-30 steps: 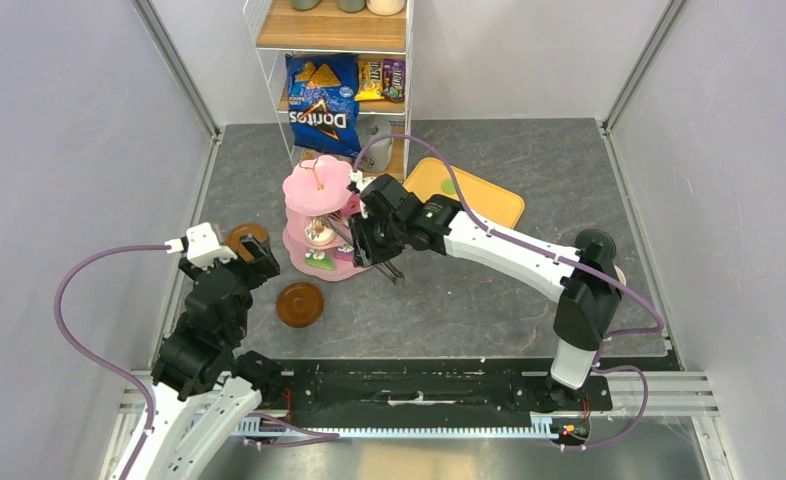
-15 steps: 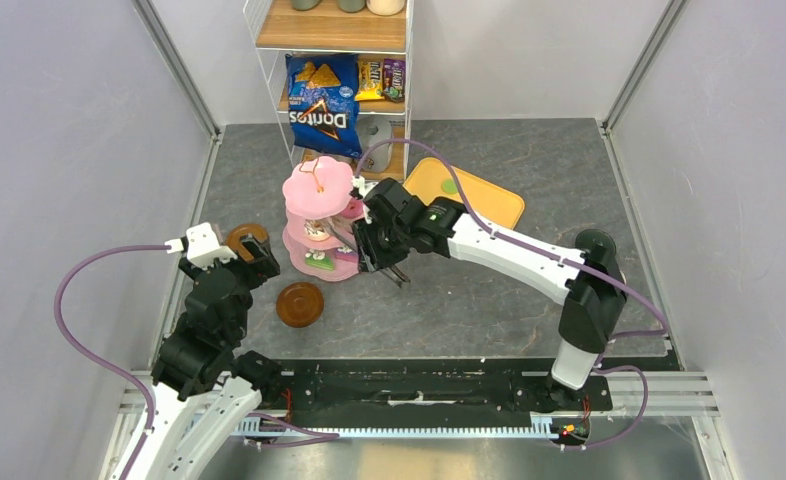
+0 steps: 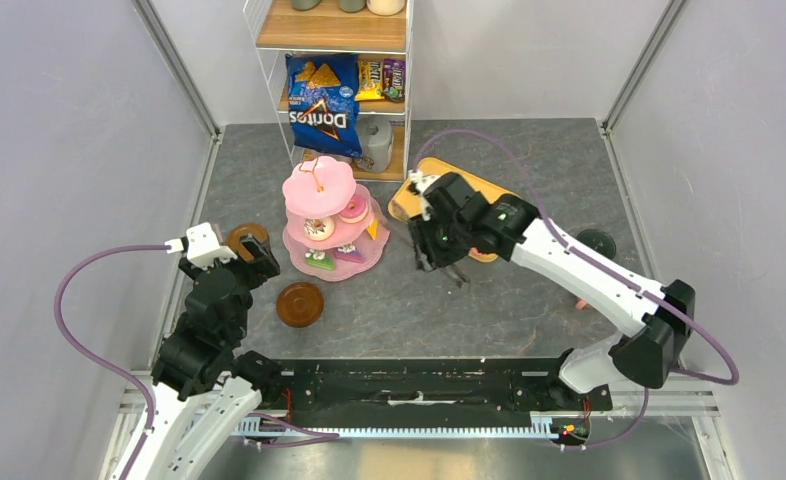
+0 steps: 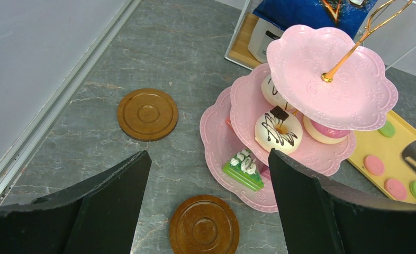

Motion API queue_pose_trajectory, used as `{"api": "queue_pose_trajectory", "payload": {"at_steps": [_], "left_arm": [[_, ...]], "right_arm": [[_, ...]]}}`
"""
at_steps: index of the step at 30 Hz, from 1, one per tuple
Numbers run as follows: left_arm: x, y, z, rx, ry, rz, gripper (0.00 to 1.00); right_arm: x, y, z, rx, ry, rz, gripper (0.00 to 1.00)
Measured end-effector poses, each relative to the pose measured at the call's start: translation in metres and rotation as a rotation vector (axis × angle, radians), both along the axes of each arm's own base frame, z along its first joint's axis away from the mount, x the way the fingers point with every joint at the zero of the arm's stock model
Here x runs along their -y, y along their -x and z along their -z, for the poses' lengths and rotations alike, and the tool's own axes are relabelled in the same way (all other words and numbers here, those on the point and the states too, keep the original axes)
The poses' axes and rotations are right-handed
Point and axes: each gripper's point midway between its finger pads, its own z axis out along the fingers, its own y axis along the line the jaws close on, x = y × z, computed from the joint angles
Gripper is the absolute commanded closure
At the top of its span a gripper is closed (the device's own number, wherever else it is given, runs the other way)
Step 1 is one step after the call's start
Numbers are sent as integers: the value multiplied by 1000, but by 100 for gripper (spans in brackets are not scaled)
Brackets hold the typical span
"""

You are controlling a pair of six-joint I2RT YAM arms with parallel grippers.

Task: Serve the afternoon tea

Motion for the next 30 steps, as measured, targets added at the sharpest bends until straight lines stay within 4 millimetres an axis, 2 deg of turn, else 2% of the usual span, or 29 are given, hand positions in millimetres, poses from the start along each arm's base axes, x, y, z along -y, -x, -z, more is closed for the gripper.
{"api": "queue_pose_trajectory", "payload": {"at_steps": [5,9,16,24,30], "left_arm": [[0,0,0,0,0,0,10],[0,0,0,0,0,1,10],[0,0,0,0,1,3,10],[1,0,0,1,1,3,10],[1,0,0,2,2,4,10]], "right_arm": [[64,-40,8,-6,73,186,45],[104,-70,14,-3,125,307,44],[123,-110,47,-66,203,369,44],[129,-148,74,-106,253,392,43],[127,-168,94,-118,292,388,43]]}}
